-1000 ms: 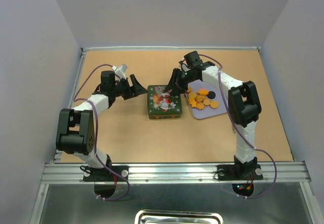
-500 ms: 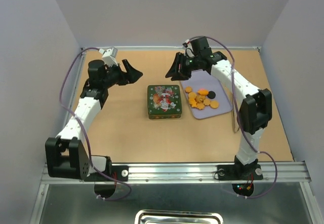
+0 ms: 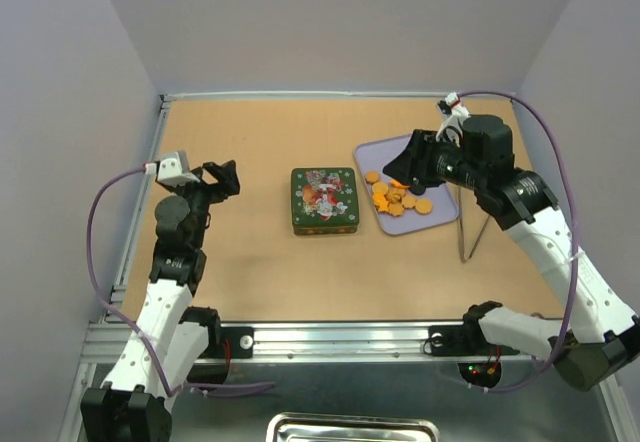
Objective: Pack the cookies
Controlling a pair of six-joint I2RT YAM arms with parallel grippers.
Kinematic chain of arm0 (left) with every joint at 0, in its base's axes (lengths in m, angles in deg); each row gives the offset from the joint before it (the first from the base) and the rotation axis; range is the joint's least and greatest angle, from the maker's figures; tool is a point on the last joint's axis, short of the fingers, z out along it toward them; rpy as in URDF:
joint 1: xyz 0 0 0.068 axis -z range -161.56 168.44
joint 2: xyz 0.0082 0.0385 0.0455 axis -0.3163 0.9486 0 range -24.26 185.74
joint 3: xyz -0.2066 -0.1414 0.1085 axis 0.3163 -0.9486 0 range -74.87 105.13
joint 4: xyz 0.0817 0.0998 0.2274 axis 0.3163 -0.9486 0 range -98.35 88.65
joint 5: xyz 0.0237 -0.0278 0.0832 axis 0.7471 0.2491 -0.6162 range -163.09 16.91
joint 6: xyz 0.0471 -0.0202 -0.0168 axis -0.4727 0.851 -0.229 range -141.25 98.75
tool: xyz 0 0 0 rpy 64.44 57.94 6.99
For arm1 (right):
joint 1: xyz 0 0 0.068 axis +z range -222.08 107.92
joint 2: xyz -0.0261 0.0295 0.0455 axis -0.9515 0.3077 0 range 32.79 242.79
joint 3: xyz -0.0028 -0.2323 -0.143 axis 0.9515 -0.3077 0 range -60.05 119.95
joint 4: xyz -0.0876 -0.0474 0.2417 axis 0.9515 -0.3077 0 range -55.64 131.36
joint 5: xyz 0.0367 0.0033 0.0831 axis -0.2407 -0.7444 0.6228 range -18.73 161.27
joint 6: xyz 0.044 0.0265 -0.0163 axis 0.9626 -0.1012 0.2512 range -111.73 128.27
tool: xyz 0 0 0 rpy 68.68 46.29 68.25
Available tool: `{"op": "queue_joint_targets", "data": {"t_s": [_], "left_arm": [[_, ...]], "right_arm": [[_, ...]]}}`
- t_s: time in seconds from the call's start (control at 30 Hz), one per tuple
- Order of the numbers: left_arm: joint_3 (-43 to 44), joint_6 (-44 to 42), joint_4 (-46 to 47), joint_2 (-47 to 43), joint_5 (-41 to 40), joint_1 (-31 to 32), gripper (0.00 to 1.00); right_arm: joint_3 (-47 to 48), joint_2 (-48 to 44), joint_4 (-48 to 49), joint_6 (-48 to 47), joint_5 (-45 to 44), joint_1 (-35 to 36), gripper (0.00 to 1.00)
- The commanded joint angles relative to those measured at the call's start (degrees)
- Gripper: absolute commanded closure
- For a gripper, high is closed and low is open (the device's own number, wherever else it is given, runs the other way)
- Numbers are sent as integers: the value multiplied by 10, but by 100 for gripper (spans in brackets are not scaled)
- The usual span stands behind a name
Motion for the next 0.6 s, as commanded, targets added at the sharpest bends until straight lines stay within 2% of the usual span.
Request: {"op": "queue_joint_targets", "data": {"t_s": [0.0,0.07,0.1,0.17,0.27,0.4,0.43,0.57], "left_arm": [[-98,-54,131,-58,-198,-3,2],[-168,-91,194,-86,-237,-4,1],[-188,-111,216,-93,-236,-3,1],[-217,-126,245,-97,-254,-4,1],[-240,-114,279,-46,-282,-4,1],[-272,-98,365,31,-315,-4,1],[-252,-95,351,42,-312,-4,1],[-239,-131,431,134,-293,-7,1]], "right_arm": [[-63,-51,20,-51,-84,3,29],[-99,-96,39,-57,-99,3,15],[-114,-114,48,-60,-103,3,0],[-158,-161,81,-66,-101,3,0],[-211,-215,127,-79,-75,3,0],[-227,-224,128,-60,-59,3,0],[-229,-223,128,-58,-51,3,0],[-228,-220,130,-41,-50,3,0]]}}
